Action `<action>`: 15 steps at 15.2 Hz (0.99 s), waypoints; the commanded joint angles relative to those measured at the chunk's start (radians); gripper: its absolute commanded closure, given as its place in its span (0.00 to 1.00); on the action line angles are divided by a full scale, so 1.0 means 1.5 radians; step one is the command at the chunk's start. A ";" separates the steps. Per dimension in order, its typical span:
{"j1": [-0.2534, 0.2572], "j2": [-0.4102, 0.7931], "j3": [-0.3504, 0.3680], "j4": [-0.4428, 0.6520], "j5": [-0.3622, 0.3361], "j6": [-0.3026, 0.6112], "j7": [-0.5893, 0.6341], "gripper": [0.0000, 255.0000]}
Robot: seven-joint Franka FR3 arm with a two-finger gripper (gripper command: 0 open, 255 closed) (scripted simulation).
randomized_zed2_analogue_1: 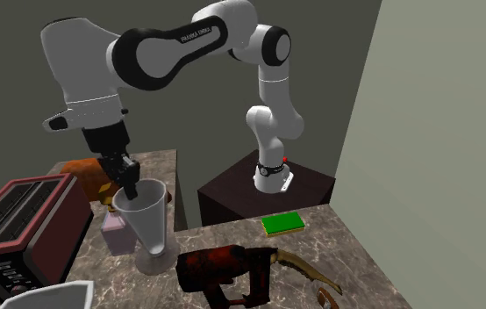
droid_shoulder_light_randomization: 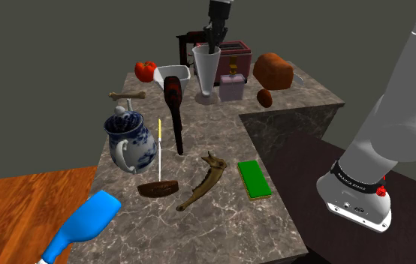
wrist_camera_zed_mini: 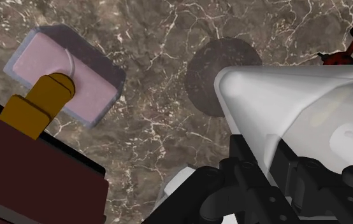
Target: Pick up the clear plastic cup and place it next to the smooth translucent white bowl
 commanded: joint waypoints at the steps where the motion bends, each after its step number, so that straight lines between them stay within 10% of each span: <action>1: 0.001 0.002 0.001 -0.016 0.001 0.019 -0.003 1.00; 15: 0.002 0.025 0.004 -0.111 0.014 0.134 -0.027 1.00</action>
